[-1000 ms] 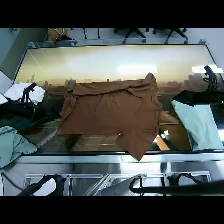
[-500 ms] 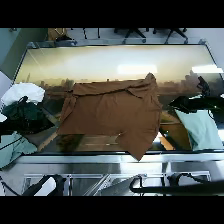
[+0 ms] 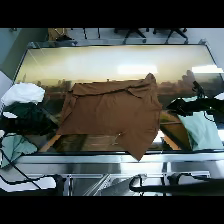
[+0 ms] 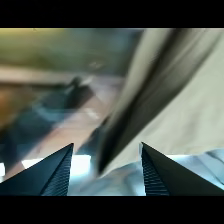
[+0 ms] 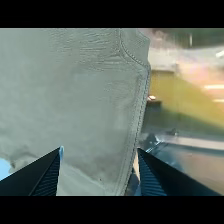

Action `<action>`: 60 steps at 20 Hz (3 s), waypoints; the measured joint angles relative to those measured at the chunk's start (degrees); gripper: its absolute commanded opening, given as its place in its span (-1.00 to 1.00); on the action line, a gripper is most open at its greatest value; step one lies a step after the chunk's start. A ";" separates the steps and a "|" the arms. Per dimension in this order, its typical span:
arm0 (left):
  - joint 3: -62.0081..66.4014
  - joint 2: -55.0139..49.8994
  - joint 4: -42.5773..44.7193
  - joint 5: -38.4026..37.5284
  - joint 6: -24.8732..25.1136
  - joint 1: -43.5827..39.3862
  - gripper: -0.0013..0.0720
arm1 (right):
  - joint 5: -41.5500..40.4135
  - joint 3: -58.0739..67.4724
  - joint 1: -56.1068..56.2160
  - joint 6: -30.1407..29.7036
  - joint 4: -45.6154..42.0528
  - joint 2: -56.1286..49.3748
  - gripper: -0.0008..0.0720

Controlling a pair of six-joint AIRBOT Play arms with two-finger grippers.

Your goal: Fold the shirts.

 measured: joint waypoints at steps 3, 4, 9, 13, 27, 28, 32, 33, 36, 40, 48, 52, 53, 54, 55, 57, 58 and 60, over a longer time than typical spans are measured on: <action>2.67 -5.33 -2.84 -3.13 2.25 -1.64 0.31 | 0.04 0.00 0.00 0.00 -0.02 -0.57 0.46; 3.37 -6.60 -3.41 -4.26 2.86 -2.43 0.31 | 0.02 0.02 0.00 -0.02 -0.02 -0.85 0.46; 5.75 -10.10 -2.64 -5.44 4.57 -5.38 -0.94 | 0.11 0.00 0.00 0.00 -0.39 -2.25 0.46; 6.25 -10.64 -2.71 -5.46 5.14 -5.73 -0.94 | 0.31 -0.55 0.02 0.00 -1.46 -4.07 0.46; 6.38 -9.84 -3.43 -5.16 5.29 -5.95 -0.94 | 0.74 -6.03 9.66 -3.23 0.94 -11.63 -0.92; 6.36 -8.87 -3.54 -5.20 5.29 -5.90 -0.94 | 0.92 -5.70 10.03 -4.00 1.53 -10.99 -0.92; 7.26 0.87 -10.32 -7.76 6.49 -5.68 -0.94 | 4.04 -0.48 9.01 -5.49 5.81 -3.74 -0.93; 8.28 3.89 -13.11 -9.31 6.84 -5.62 -0.94 | 4.33 2.19 8.09 -5.62 7.21 -1.01 -0.93; 14.12 14.78 -24.55 -12.46 7.32 -4.87 -0.94 | 5.14 13.29 3.96 -5.92 11.28 6.97 -0.92; 25.88 30.10 -41.77 -10.03 7.23 -1.01 -0.94 | 2.32 31.10 -2.51 -6.14 14.40 16.00 -0.93; 44.76 44.52 -42.73 -3.26 -1.51 12.02 -0.94 | -8.13 50.18 -6.01 -6.29 13.16 24.52 -0.93; 47.10 39.34 -34.97 -9.05 -4.72 6.84 -0.94 | -3.15 46.95 -6.10 -6.49 17.38 20.33 -0.93; 45.62 37.31 -32.81 -10.14 -4.90 4.02 -0.94 | -1.77 44.17 -5.77 -7.23 19.04 18.78 -0.93; 43.71 35.30 -30.69 -10.47 -4.90 1.07 -0.94 | -0.85 40.54 -5.01 -8.37 20.55 17.05 -0.92; 41.33 33.11 -27.71 -10.27 -4.85 -2.14 -0.93 | -0.35 37.03 -4.04 -9.35 21.73 15.52 -0.92; 36.13 27.96 -21.00 -7.43 -4.42 -8.98 -0.94 | -0.83 28.44 -1.20 -12.46 22.84 11.26 -0.93; 33.92 24.96 -17.35 -5.66 -4.28 -11.82 -0.94 | -1.99 24.96 0.24 -13.94 23.17 8.83 -0.93; 30.62 18.21 -11.69 -1.46 -4.15 -16.17 -0.94 | -4.76 20.00 2.95 -16.85 24.06 2.69 -0.93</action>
